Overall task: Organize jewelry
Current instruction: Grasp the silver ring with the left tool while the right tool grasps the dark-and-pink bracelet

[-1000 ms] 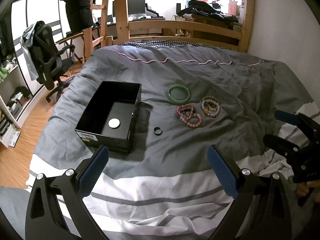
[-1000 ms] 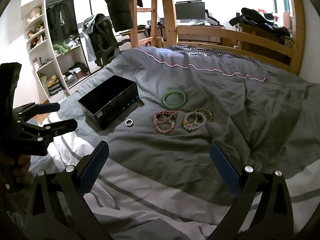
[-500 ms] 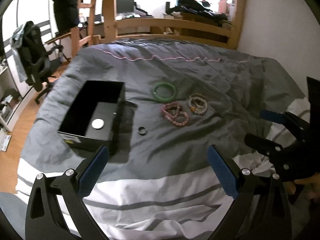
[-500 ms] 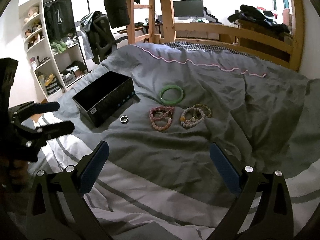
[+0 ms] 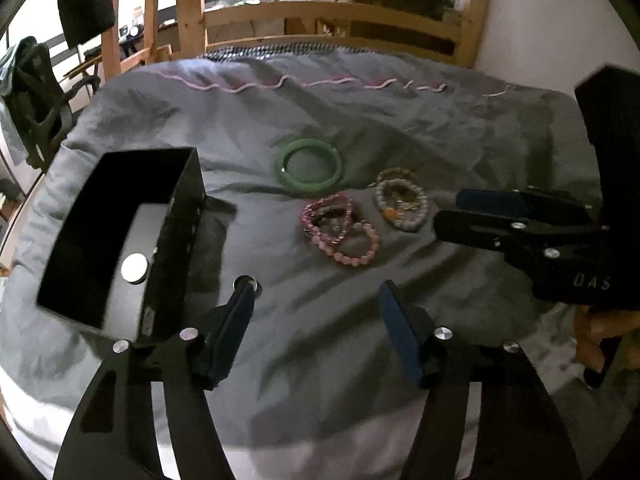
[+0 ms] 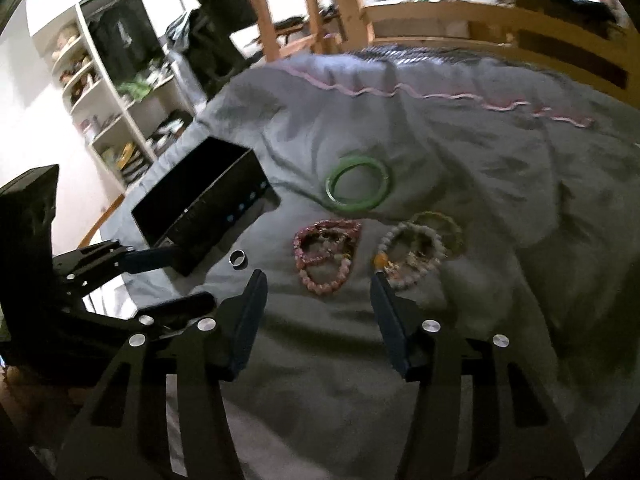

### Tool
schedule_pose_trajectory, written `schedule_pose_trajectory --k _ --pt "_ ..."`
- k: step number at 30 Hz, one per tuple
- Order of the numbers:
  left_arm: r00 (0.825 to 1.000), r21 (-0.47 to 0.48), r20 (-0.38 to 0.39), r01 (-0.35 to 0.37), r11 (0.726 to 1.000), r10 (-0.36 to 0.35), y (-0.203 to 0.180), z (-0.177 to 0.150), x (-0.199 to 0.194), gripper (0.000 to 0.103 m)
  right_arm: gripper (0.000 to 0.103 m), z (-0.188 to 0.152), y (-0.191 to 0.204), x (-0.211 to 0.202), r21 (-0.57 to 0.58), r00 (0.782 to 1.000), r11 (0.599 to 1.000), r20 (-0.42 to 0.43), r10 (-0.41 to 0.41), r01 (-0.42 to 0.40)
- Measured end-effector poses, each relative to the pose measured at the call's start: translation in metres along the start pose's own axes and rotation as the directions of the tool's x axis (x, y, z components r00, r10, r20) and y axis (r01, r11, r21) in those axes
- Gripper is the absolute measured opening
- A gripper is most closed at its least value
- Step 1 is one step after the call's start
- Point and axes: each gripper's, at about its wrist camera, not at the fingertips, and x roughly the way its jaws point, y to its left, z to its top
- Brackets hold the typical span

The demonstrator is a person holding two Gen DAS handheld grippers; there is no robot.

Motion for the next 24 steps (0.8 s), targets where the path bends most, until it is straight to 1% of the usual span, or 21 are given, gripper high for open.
schedule_pose_trajectory --k 2,4,7,9,10,11,12,13,14,15,16,17,20,24 --pt "1.0 -0.002 -0.024 -0.006 1.0 0.006 0.002 0.001 0.016 0.054 0.053 0.005 0.001 0.021 -0.016 1.0 1.0 -0.024 0.016 -0.017" --pt "0.999 0.003 -0.046 -0.012 1.0 0.012 0.004 0.0 0.03 0.052 0.053 0.006 0.003 0.038 -0.025 0.998 0.999 -0.05 0.024 -0.025" --pt "0.997 -0.003 -0.067 -0.029 1.0 0.029 0.011 -0.005 0.046 0.051 0.053 0.002 0.004 0.063 -0.04 0.996 0.999 -0.09 -0.02 0.016" --pt "0.997 -0.015 -0.071 -0.034 0.999 0.032 0.015 -0.005 0.051 0.051 0.052 -0.001 0.001 0.075 -0.034 0.994 0.999 -0.106 -0.014 0.011" --pt "0.997 -0.023 -0.07 -0.034 0.999 0.032 0.018 -0.005 0.053 0.051 0.04 -0.004 0.0 0.081 -0.036 0.994 0.999 -0.112 -0.016 0.012" --pt "0.997 -0.03 -0.068 -0.029 0.999 0.027 0.021 -0.006 0.055 0.051 0.031 -0.006 -0.001 0.084 -0.038 0.993 0.999 -0.113 -0.027 0.023" --pt "0.997 -0.034 -0.068 -0.028 0.999 0.026 0.023 -0.006 0.056 0.051 0.017 -0.006 -0.002 0.086 -0.028 0.994 0.999 -0.106 -0.034 0.031" --pt "0.997 -0.044 -0.07 -0.024 0.999 0.021 0.025 -0.006 0.058 0.046 0.014 -0.007 -0.005 0.085 -0.01 0.995 1.0 -0.095 -0.028 0.028" --pt "0.997 -0.056 -0.073 -0.017 0.998 0.013 0.028 -0.007 0.059 0.033 0.013 -0.007 -0.007 0.084 0.009 0.996 1.0 -0.082 -0.022 0.023" --pt "0.997 -0.073 -0.082 -0.011 0.997 0.005 0.032 -0.008 0.06 0.027 0.009 -0.006 -0.008 0.081 0.027 0.997 0.999 -0.067 -0.025 0.027" --pt "0.997 -0.09 -0.083 -0.002 0.996 -0.005 0.036 -0.009 0.06 0.02 0.009 -0.006 -0.008 0.078 0.035 0.998 0.999 -0.054 -0.025 0.027" --pt "0.997 -0.108 -0.082 0.007 0.994 -0.016 0.04 -0.009 0.06 0.016 0.009 -0.006 -0.008 0.074 0.041 0.999 0.999 -0.041 -0.025 0.027" --pt "0.997 -0.159 -0.069 0.026 0.987 -0.037 0.049 -0.011 0.054 0.011 0.009 -0.008 -0.004 0.056 0.057 1.0 0.998 0.013 -0.008 0.008" --pt "0.998 -0.17 -0.057 0.029 0.985 -0.039 0.051 -0.014 0.047 0.008 0.009 -0.008 -0.001 0.025 0.073 0.996 0.997 0.083 0.017 -0.023"
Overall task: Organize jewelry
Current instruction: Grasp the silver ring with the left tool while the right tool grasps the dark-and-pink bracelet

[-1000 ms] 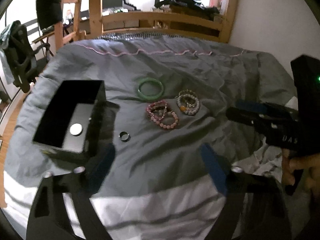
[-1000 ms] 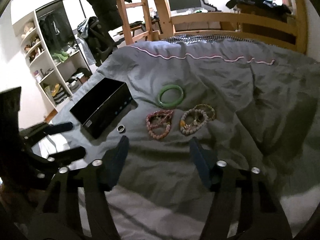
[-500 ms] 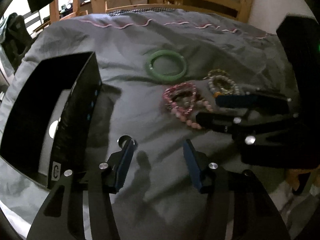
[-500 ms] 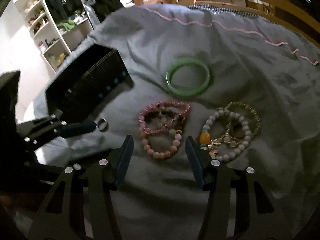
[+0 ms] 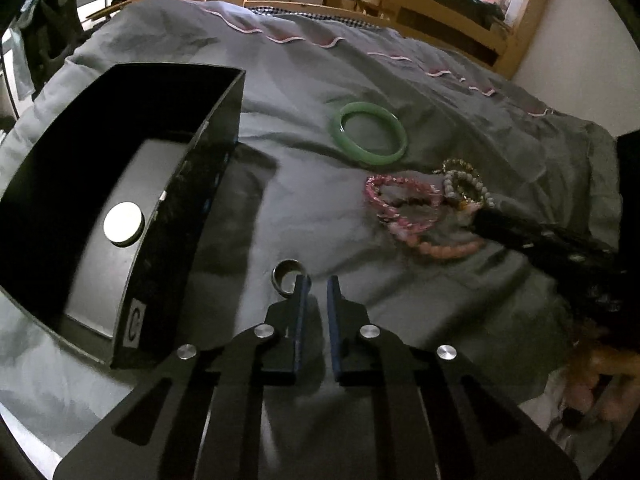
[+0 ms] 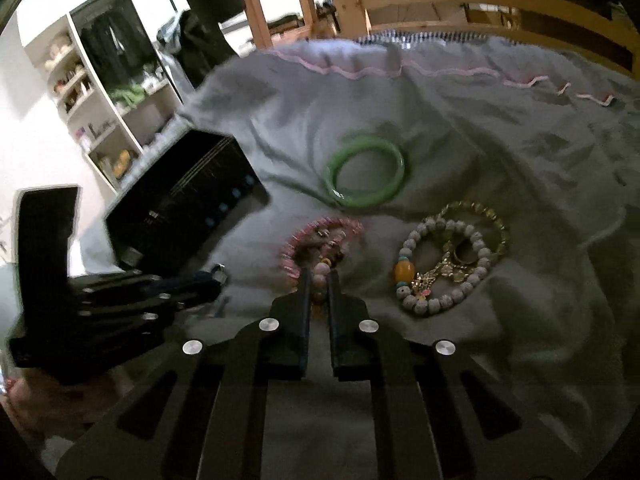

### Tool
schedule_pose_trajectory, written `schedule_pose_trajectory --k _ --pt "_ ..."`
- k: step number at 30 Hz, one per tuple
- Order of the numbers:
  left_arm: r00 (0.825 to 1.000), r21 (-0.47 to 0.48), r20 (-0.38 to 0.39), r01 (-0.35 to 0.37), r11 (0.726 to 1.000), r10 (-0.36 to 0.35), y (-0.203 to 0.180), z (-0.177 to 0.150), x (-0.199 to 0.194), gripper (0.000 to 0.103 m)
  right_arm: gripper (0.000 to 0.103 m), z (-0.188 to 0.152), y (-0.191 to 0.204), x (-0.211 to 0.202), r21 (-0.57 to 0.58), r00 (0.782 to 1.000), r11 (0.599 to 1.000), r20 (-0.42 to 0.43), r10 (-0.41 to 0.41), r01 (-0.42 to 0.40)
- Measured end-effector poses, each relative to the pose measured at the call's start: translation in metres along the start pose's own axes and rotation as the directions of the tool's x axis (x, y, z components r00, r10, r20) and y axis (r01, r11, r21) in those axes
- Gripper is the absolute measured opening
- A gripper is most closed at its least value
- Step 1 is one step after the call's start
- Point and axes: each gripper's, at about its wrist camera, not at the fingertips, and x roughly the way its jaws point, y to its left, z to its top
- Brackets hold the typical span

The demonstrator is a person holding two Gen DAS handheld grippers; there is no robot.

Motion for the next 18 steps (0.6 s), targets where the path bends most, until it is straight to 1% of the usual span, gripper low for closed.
schedule_pose_trajectory --k 5,7,8,9,10,11,12,13,14,15,16,18 --pt "1.0 0.009 0.014 -0.002 1.0 0.001 -0.002 -0.002 -0.005 0.006 0.009 0.004 -0.003 -0.037 0.037 0.996 0.998 0.076 0.043 -0.046" --pt "1.0 0.012 0.021 -0.016 1.0 0.016 -0.002 -0.004 -0.008 0.006 0.009 0.006 -0.005 -0.048 0.044 0.994 0.998 0.097 0.047 -0.051" --pt "0.999 0.013 0.026 -0.033 0.999 0.032 -0.002 -0.003 -0.008 0.008 0.009 0.006 -0.006 -0.05 0.046 0.994 0.998 0.101 0.042 -0.047" --pt "0.997 0.012 0.036 -0.064 0.998 0.064 -0.002 -0.002 -0.008 0.013 0.009 0.007 -0.007 -0.05 0.051 0.994 0.997 0.095 0.045 -0.05" --pt "0.996 0.011 0.044 -0.078 0.997 0.077 -0.002 -0.001 -0.008 0.034 0.009 0.005 -0.008 -0.049 0.055 0.995 0.997 0.09 0.048 -0.053" --pt "0.995 0.015 0.058 -0.076 0.997 0.075 -0.004 0.0 -0.008 0.049 0.009 0.004 -0.008 -0.048 0.055 0.995 0.997 0.088 0.05 -0.055" --pt "0.994 0.019 0.063 -0.086 0.996 0.085 -0.005 0.002 -0.007 0.055 0.009 0.003 -0.008 -0.046 0.058 0.995 0.997 0.085 0.055 -0.06" --pt "0.992 0.038 0.066 -0.114 0.993 0.111 -0.01 0.004 -0.002 0.062 0.009 0.002 -0.008 -0.045 0.06 0.995 0.996 0.081 0.058 -0.063" --pt "0.99 0.055 0.061 -0.134 0.989 0.13 -0.013 0.004 0.003 0.064 0.009 0.002 -0.008 -0.044 0.059 0.995 0.996 0.077 0.06 -0.065" --pt "0.986 0.073 0.048 -0.164 0.984 0.16 -0.015 0.004 0.009 0.064 0.009 0.002 -0.007 -0.044 0.058 0.995 0.996 0.076 0.063 -0.067" --pt "0.984 0.08 0.035 -0.177 0.981 0.175 -0.016 0.004 0.015 0.064 0.009 0.002 -0.007 -0.044 0.057 0.995 0.996 0.078 0.067 -0.071" --pt "0.985 0.075 -0.002 -0.171 0.982 0.171 -0.013 0.004 0.025 0.062 0.009 0.001 -0.006 -0.046 0.054 0.994 0.996 0.083 0.067 -0.072"
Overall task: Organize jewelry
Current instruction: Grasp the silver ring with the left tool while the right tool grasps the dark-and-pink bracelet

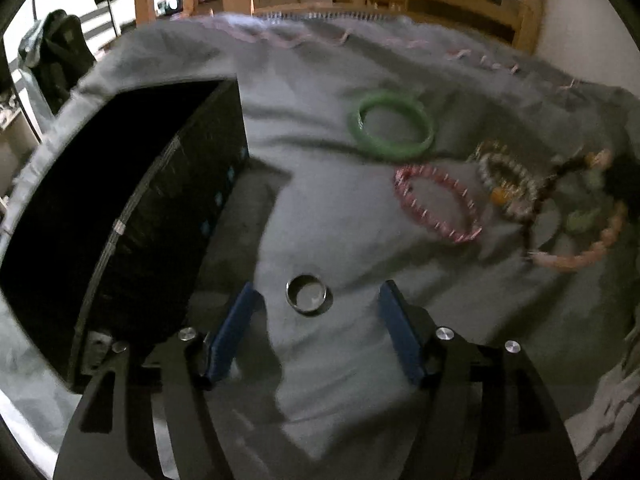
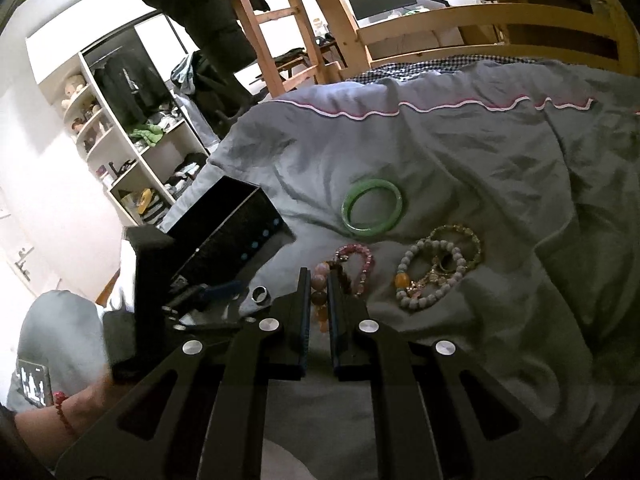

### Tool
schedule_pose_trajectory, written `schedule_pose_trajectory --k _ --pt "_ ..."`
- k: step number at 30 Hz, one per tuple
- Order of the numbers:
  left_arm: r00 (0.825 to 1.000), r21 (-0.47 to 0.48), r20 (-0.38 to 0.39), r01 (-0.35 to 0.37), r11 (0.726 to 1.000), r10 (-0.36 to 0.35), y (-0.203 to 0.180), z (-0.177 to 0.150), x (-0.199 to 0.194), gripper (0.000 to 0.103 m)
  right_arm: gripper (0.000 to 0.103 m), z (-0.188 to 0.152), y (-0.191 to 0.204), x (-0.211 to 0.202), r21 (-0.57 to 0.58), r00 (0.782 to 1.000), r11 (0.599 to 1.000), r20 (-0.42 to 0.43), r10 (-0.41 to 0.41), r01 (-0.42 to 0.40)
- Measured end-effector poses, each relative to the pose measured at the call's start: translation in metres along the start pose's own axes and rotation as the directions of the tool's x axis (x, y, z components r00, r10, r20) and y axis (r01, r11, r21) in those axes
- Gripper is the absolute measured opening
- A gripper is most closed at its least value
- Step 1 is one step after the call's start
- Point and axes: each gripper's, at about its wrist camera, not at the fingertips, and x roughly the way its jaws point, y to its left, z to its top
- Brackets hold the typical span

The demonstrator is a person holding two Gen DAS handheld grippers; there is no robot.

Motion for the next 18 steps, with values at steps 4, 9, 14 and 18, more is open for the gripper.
schedule_pose_trajectory --k 4,9,14,18 --pt "0.996 -0.081 -0.002 0.084 0.993 -0.085 0.017 0.003 -0.001 0.019 0.009 0.0 -0.003 -0.001 0.013 1.0 1.0 0.01 0.002 -0.002" --pt "0.993 -0.129 0.022 0.121 0.984 -0.119 0.024 0.003 -0.009 0.02 0.009 0.001 -0.002 -0.006 0.014 0.999 1.0 0.042 0.024 -0.024" --pt "0.988 -0.126 0.075 0.141 0.982 -0.133 0.022 0.0 -0.029 0.02 0.009 0.002 0.0 -0.014 0.004 0.996 0.999 0.081 0.034 -0.034" --pt "0.984 -0.129 0.108 0.153 0.98 -0.139 0.023 -0.002 -0.046 0.02 0.009 0.005 0.003 -0.018 0.001 0.995 1.0 0.099 0.021 -0.021"
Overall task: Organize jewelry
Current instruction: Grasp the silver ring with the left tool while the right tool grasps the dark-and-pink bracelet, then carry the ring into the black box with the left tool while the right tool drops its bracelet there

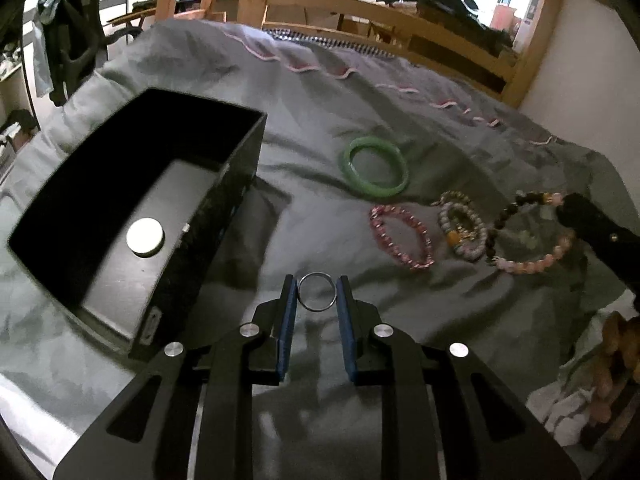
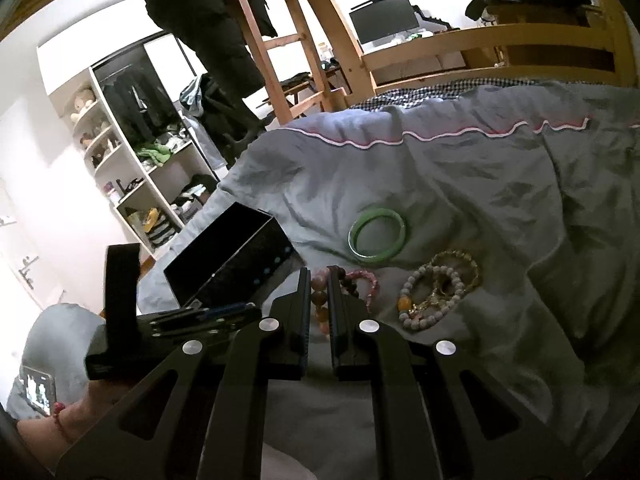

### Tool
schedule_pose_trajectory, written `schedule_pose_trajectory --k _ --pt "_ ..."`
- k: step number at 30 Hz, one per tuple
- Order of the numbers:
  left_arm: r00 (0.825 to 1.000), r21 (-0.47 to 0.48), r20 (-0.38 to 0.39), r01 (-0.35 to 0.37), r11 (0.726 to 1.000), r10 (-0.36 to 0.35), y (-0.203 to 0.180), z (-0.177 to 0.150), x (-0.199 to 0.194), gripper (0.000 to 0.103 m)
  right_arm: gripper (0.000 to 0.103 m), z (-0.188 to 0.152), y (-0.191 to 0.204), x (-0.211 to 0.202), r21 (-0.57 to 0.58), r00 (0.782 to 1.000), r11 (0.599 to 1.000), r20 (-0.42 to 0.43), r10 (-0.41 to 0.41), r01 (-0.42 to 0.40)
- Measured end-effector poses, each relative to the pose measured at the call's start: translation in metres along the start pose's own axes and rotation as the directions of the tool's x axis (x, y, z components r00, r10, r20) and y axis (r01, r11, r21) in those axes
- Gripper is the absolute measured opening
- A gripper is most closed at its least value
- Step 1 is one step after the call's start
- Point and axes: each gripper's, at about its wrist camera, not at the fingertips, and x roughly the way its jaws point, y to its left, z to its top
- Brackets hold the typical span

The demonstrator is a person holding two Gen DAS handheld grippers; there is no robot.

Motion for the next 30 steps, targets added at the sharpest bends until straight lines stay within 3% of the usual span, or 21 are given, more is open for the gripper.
schedule_pose_trajectory --k 13,21,25,30 --pt "0.99 -0.018 0.133 -0.034 0.999 0.036 0.005 0.01 -0.068 0.02 0.009 0.037 0.036 -0.014 -0.057 0.999 0.998 0.033 0.002 0.0" --pt "0.981 -0.067 0.179 -0.061 0.996 0.073 0.021 0.021 -0.083 0.02 0.009 0.061 0.071 -0.005 -0.125 0.999 0.992 0.03 0.026 -0.022" --pt "0.965 -0.091 0.236 -0.098 0.991 0.117 0.03 0.023 -0.093 0.02 0.009 0.072 0.089 0.006 -0.148 0.998 0.988 0.025 0.054 -0.05" --pt "0.959 -0.13 0.242 -0.118 0.984 0.147 0.044 0.024 -0.096 0.02 0.009 0.085 0.115 0.027 -0.179 0.996 0.98 0.013 0.091 -0.087"
